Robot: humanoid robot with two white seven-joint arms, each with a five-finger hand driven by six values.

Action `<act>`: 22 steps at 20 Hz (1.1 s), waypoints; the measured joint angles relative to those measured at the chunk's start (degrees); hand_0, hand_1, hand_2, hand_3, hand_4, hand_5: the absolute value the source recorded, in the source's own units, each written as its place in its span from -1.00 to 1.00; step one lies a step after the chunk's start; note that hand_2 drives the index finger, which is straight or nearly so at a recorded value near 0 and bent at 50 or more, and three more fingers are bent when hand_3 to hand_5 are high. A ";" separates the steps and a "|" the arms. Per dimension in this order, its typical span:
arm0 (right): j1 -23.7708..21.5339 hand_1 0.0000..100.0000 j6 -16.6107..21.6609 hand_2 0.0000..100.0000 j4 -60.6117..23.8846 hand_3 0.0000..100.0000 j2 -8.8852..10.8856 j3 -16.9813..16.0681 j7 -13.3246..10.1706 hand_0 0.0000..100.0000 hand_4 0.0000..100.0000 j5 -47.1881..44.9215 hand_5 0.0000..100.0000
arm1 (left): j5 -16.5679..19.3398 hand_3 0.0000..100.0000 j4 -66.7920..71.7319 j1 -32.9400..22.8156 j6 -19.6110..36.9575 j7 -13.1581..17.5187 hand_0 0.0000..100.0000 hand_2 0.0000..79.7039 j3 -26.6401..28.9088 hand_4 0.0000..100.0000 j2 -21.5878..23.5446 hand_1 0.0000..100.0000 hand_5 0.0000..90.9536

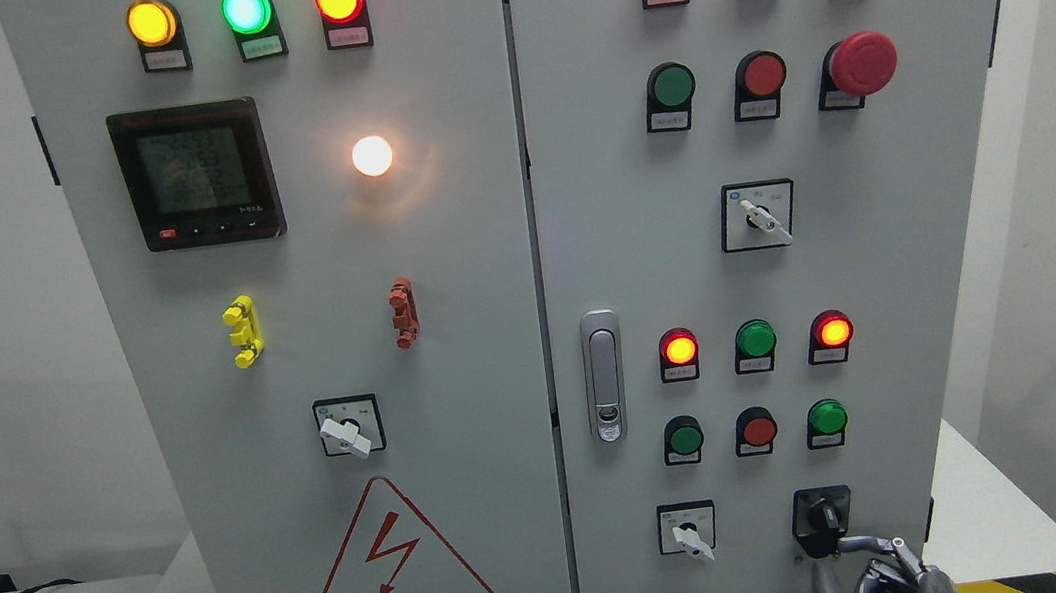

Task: Trip black knob to open circuit
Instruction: 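Raise the right hand up toward the black rotary knob, then grip the black rotary knob with the right hand and twist it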

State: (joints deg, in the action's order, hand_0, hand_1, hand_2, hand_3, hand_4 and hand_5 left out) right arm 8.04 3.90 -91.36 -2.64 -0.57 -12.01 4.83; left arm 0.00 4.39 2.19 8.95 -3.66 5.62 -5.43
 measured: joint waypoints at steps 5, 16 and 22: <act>0.08 0.50 0.00 -0.06 0.04 0.90 0.00 0.18 0.27 -0.33 1.00 0.00 1.00 | 0.00 -1.00 0.00 0.00 0.00 0.00 -0.76 -1.00 0.00 -1.00 0.00 -0.22 -1.00; 0.59 0.49 0.00 -0.05 0.11 0.90 -0.08 0.41 0.84 -0.33 1.00 0.05 1.00 | 0.00 -1.00 0.00 0.00 0.00 0.00 -0.76 -1.00 0.00 -1.00 0.00 -0.22 -1.00; 0.78 0.49 0.00 -0.04 0.12 0.91 -0.13 0.47 0.91 -0.33 1.00 0.08 1.00 | 0.00 -1.00 0.00 0.00 0.00 0.00 -0.76 -1.00 0.00 -1.00 0.00 -0.22 -1.00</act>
State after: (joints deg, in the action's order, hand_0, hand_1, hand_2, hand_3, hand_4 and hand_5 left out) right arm 8.81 3.90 -91.24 -2.77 -0.10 -11.11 4.90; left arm 0.00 4.39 2.20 8.95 -3.66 5.62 -5.43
